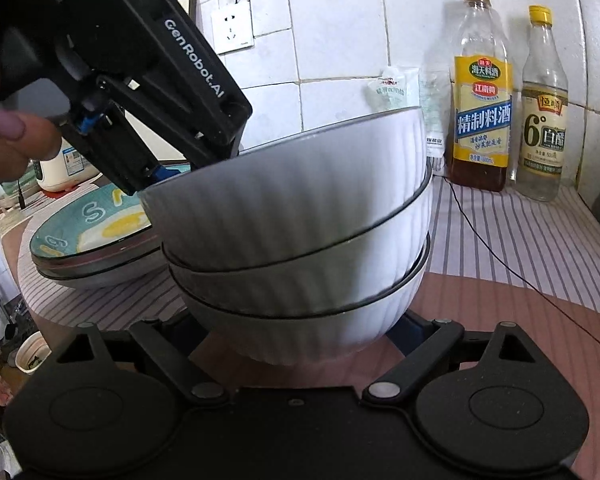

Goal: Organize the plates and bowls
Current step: 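Grasp the bowl stack rim with the left tool while the right tool supports its base, then carry the bowl stack onto the egg plate and open both tools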

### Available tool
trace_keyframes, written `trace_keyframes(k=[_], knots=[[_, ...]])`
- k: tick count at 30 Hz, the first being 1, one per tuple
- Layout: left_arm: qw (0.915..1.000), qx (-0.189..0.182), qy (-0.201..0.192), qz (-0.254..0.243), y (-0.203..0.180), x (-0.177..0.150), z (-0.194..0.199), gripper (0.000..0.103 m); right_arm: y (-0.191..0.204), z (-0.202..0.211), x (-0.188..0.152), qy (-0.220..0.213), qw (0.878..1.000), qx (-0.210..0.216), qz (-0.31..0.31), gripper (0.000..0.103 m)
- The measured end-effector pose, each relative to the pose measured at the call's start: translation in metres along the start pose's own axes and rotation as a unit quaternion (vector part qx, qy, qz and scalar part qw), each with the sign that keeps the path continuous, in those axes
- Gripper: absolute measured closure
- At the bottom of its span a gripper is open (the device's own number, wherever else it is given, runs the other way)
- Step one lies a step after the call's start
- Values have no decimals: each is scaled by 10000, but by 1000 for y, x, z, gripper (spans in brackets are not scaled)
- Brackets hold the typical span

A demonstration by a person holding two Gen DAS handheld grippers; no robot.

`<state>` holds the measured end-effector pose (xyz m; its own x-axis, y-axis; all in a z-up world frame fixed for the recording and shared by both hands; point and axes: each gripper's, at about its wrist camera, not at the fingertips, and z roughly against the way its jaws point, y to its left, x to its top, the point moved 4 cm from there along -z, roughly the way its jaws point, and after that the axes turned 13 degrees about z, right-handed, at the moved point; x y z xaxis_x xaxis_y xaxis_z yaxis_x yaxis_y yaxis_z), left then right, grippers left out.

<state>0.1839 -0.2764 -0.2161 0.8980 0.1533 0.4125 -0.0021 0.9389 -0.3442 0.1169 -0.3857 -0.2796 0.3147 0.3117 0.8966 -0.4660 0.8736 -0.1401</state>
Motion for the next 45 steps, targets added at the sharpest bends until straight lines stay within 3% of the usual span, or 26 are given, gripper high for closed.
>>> trace_keyframes(k=[20, 25, 30, 37, 45], knots=[[9982, 125, -221, -548, -7, 6, 21, 74, 3, 1, 17, -195, 9994, -136, 264, 8], [9978, 34, -394, -541, -5, 14, 47, 74, 2, 7, 38, -312, 9990, -73, 326, 8], [9989, -110, -439, -101, 16, 27, 73, 74, 11, 11, 62, -456, 9967, 40, 668, 8], [9969, 128, -761, 168, 50, 36, 108, 74, 34, -1, 91, -699, 9913, 538, 976, 8], [9918, 654, -993, 476, 96, 42, 132, 74, 70, -31, 113, -849, 9812, 1210, 1239, 8]])
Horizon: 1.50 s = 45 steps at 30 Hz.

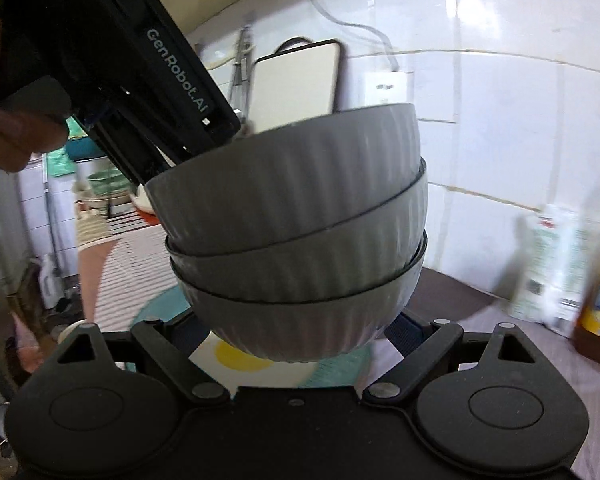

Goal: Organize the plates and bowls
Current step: 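Carry the bowl stack onto the egg plate and open both tools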

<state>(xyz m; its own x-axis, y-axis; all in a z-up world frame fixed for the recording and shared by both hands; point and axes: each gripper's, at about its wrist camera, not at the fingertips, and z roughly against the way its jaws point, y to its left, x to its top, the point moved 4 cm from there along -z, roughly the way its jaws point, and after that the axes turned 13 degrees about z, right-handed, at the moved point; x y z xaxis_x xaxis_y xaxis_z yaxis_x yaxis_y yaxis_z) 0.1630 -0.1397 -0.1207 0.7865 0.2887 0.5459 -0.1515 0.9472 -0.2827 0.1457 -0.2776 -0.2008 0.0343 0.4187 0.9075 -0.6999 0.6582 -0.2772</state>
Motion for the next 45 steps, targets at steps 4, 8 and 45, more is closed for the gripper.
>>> trace_keyframes(k=[4, 8, 45], knots=[[9997, 139, 13, 190, 23, 5, -5, 74, 10, -19, 3, 47, 9996, 271, -83, 8], [9992, 222, 122, 309, 41, 7, -15, 74, 17, -37, 2, 181, 9987, 467, -37, 9], [9973, 340, 342, 547, 61, 21, -48, 68, 36, -57, -3, 1716, 9844, 340, 189, 6]])
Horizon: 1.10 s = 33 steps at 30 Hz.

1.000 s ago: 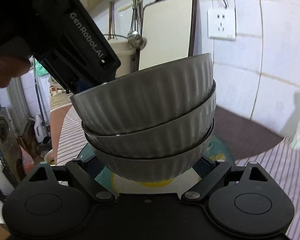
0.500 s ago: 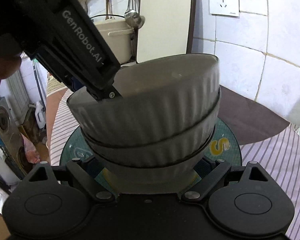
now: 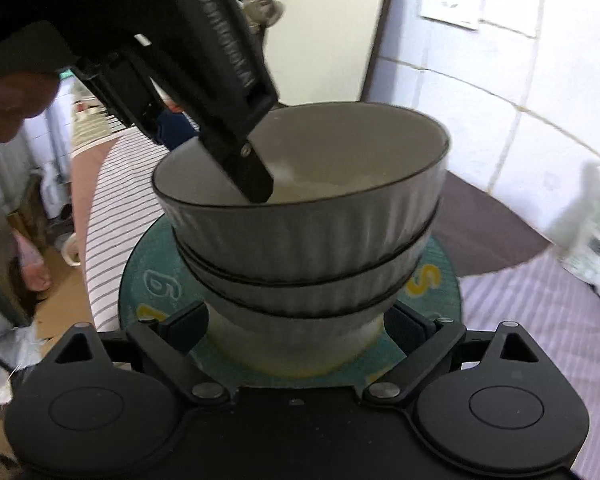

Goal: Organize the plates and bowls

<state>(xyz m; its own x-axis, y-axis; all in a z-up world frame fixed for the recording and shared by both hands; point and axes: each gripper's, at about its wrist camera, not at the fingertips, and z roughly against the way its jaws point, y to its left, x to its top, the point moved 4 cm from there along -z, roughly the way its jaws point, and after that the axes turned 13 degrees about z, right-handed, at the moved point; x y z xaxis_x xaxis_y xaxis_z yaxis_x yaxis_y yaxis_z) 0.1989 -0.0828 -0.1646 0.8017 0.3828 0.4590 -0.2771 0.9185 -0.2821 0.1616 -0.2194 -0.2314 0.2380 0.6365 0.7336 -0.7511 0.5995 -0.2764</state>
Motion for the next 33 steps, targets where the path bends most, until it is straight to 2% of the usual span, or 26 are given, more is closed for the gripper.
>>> trace_keyframes(k=[2, 7, 12, 14, 18, 24, 28, 33], knots=[[9998, -26, -59, -203, -2, 3, 6, 61, 5, 8, 1, 112, 9997, -212, -90, 6], [9966, -104, -389, -715, 0, 3, 31, 52, 19, 32, 0, 554, 9931, -867, -569, 6], [9926, -308, -549, -1036, 4, 0, 58, 47, 30, 60, -1, 719, 9857, -1186, -960, 6], [9905, -422, -606, -1161, 3, -3, 69, 42, 32, 68, 0, 744, 9816, -1232, -1259, 6], [9868, -497, -716, -1368, 3, -8, 92, 40, 30, 87, 1, 691, 9690, -1490, -1846, 6], [9857, -625, -792, -1348, 4, -10, 131, 33, 23, 122, 14, 729, 9519, -1975, -2226, 6], [9840, -604, -936, -1390, 5, -8, 156, 27, 16, 139, 22, 799, 9456, -2056, -2392, 6], [9815, -563, -1120, -1448, 5, -9, 180, 20, 4, 155, 31, 918, 9329, -2434, -2491, 6]])
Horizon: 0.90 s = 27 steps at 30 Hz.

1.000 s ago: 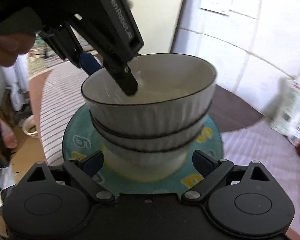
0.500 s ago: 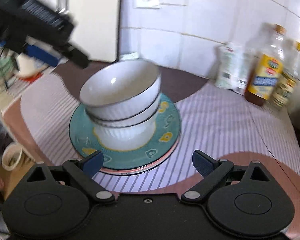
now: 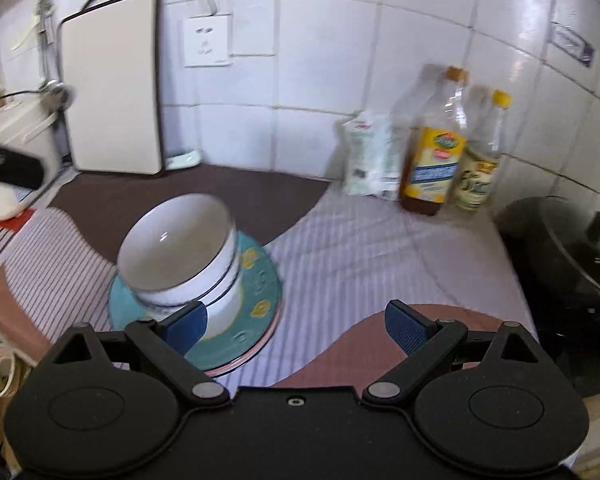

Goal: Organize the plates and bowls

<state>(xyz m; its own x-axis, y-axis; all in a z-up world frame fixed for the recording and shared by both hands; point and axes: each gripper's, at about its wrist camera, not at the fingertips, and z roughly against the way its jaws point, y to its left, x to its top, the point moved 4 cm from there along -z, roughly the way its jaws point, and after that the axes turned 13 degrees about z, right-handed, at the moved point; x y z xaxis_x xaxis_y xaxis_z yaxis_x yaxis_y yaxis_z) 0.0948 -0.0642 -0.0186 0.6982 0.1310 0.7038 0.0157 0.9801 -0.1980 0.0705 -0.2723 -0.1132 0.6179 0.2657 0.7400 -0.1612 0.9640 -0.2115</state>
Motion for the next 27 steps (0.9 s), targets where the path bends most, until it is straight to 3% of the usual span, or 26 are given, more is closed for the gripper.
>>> trace_keyframes(k=[4, 10, 15, 27], knots=[[10000, 37, -83, -17, -1, -3, 14, 15, -11, 15, 9, -6, 9996, -161, -241, 5], [9990, 239, -293, -234, -3, -12, 49, 6, -31, 39, 9, 185, 9932, 194, -1132, 5], [9975, 367, -428, -422, -4, -19, 80, 1, -29, 79, 10, 51, 9963, -271, -819, 5], [9984, 261, -367, -350, 0, -42, 128, 0, -19, 161, 6, -235, 9966, -569, -539, 5]])
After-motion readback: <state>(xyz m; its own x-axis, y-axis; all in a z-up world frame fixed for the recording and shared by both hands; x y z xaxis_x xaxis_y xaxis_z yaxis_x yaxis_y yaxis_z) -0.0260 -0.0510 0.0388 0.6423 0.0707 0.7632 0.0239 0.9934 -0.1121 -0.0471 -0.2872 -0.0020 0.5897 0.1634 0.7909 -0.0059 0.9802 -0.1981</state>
